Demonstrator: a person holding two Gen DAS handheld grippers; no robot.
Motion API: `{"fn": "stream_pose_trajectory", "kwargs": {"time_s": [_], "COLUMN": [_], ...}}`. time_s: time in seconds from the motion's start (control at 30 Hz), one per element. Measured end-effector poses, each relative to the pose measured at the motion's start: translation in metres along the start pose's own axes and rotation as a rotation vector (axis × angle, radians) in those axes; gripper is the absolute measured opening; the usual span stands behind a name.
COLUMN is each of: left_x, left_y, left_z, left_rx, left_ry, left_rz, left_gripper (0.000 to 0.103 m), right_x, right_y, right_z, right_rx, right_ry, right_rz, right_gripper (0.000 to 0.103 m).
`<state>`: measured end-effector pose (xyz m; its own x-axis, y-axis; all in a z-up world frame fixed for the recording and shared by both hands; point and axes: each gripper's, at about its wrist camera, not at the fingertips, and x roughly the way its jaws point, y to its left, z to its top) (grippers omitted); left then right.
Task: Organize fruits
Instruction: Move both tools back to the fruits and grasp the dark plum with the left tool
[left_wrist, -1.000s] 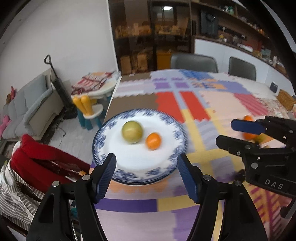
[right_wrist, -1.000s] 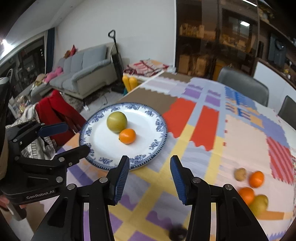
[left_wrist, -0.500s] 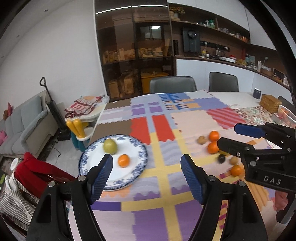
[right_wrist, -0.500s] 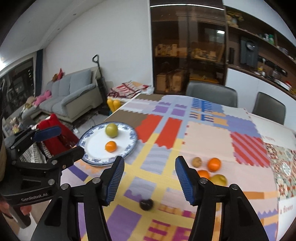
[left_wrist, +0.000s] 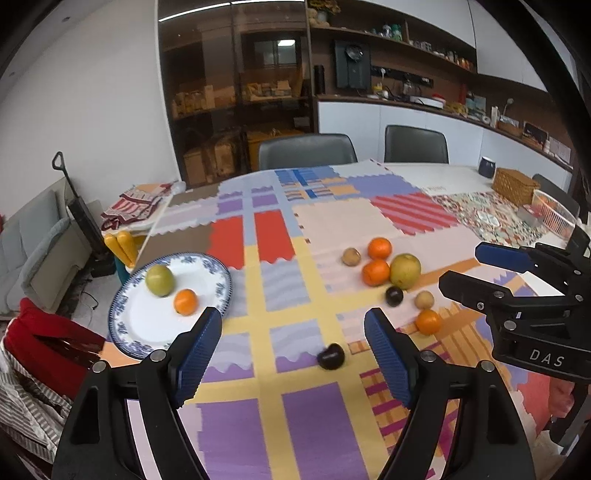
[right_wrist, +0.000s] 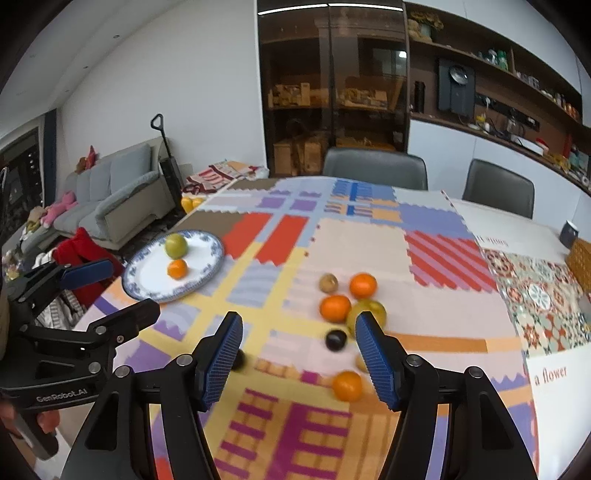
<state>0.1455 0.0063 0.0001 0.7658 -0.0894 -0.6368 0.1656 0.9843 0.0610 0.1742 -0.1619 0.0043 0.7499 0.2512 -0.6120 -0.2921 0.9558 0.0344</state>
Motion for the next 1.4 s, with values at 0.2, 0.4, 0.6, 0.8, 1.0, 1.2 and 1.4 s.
{"fn": "stream_pose_trajectory", "kwargs": {"time_s": [0.2,0.4,0.6,0.8,1.0,1.2,1.4], "left_x": [0.019,0.044,0.069,0.086,0.099,0.11,0.114], "left_y": [-0.01,-0.014,-0.018,-0.022,-0.022,-0.022,-0.022], "left_z": [-0.012,-0.026,-0.038,-0.043,-0.044,-0.046,-0.047], "left_rx": [0.009,0.005,0.009,0.02,0.015,-0.004,-0.01], "left_ry": [0.051,0.114,0.161,0.184,0.2,0.233,0.251], "left_rz": [-0.023,-0.042,-0.061,-0.066,-0.079,-0.107,-0.127], "left_gripper": [0.079,0.079,0.079,0.079,0.071,0.059,0.042], "right_x": [0.009,0.026,0.045,0.062,0.074,0.082,0.089], "right_y": [-0.015,-0.026,-0.035,-0.044,-0.048,-0.047,-0.047], "right_z": [-0.019,-0.037,-0.051,-0.059,-0.062,-0.063,-0.065], "right_rx": [0.026,0.048,0.059,0.079,0.087,0.085,0.082], "right_ry": [0.057,0.125,0.178,0.214,0.236,0.245,0.262], "right_rz": [-0.023,-0.047,-0.064,-0.077,-0.072,-0.06,-0.051], "right_gripper": [0.064,0.064,0.064,0.064,0.064,0.062,0.052]}}
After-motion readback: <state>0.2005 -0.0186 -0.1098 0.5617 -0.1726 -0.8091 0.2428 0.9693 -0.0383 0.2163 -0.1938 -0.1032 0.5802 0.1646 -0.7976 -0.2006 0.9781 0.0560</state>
